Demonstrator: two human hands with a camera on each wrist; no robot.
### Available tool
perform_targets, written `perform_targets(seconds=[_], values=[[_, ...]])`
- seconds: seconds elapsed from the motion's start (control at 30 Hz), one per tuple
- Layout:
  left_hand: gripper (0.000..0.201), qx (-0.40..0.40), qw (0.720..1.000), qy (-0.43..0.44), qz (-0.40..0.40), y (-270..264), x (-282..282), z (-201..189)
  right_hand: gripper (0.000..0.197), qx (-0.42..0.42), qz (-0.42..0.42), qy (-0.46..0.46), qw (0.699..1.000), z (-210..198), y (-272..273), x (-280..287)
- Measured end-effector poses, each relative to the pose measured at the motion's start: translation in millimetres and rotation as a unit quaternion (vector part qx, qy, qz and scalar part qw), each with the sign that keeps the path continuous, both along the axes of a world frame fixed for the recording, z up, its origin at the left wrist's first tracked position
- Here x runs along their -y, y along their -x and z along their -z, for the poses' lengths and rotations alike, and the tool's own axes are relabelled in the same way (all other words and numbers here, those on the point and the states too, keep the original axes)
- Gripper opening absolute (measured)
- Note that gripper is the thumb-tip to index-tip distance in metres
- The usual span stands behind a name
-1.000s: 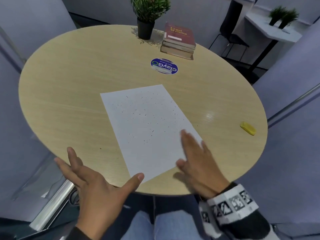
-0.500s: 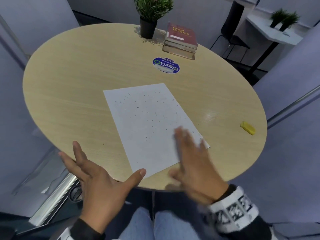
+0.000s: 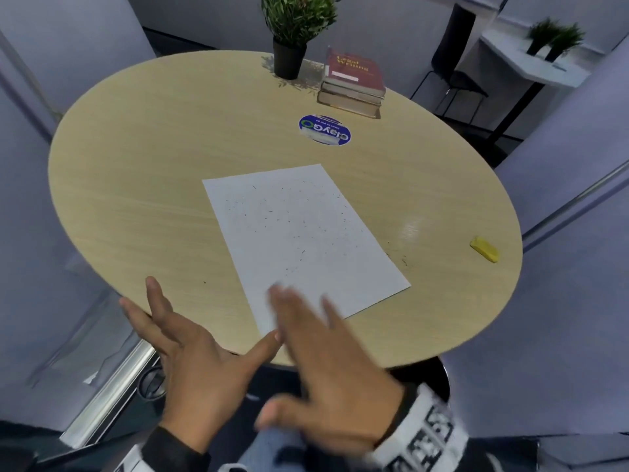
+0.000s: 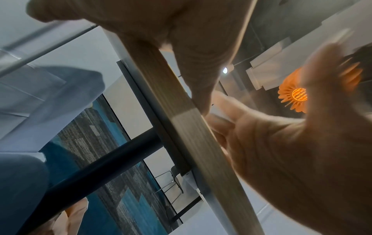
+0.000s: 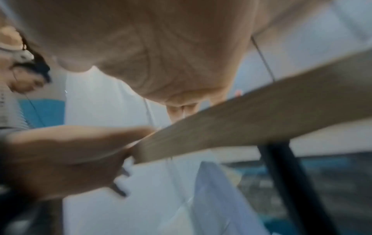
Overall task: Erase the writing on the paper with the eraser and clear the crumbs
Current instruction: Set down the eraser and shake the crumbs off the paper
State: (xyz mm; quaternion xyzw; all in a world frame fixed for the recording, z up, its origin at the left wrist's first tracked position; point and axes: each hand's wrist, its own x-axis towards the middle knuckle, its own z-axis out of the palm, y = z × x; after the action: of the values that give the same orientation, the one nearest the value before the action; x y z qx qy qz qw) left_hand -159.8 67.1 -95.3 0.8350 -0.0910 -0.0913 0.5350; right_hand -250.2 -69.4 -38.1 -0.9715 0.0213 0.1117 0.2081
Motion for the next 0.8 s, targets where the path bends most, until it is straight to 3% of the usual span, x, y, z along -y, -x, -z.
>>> perform_targets(seconds=[0.07, 0.17, 0.27, 0.33, 0.47, 0.53, 0.67, 0.73, 0.8], values=[[0.158, 0.002, 1.000, 0.002, 0.000, -0.2, 0.0, -0.5, 0.110, 0.009, -0.011, 0.009, 1.000, 6.6, 1.4, -10.2], [0.160, -0.003, 1.000, 0.013, -0.001, 0.9, 0.2, -1.2, 0.109, 0.025, 0.122, 0.088, 0.988, 18.0, 11.7, 45.5], [0.165, -0.009, 1.000, 0.010, 0.005, 1.6, 1.2, -1.0, 0.105, -0.018, 0.234, 0.126, 0.964, 10.8, 20.6, 92.7], [0.163, -0.010, 1.000, 0.009, 0.003, 2.0, 1.3, -2.1, 0.102, -0.013, 0.196, 0.130, 0.972, 5.0, 15.9, 80.7], [0.161, 0.000, 1.000, -0.027, 0.010, 1.1, -0.8, -3.3, 0.099, 0.002, 0.004, 0.050, 0.999, 3.7, -2.0, 1.0], [0.162, -0.005, 0.999, -0.031, 0.016, 0.7, -1.7, -6.1, 0.099, -0.002, 0.029, 0.065, 0.997, 9.6, -2.3, 7.3], [0.161, -0.005, 0.999, -0.038, 0.024, 1.0, -3.0, -6.8, 0.097, -0.029, 0.213, 0.144, 0.966, 2.6, 18.1, 79.7], [0.159, -0.003, 0.999, -0.032, 0.020, 0.3, -2.9, -6.0, 0.099, -0.024, 0.196, 0.176, 0.964, -9.2, 25.7, 80.5], [0.160, -0.001, 0.999, -0.030, 0.018, 0.9, -2.5, -6.5, 0.091, -0.008, 0.105, 0.173, 0.979, -13.6, 28.7, 50.6]])
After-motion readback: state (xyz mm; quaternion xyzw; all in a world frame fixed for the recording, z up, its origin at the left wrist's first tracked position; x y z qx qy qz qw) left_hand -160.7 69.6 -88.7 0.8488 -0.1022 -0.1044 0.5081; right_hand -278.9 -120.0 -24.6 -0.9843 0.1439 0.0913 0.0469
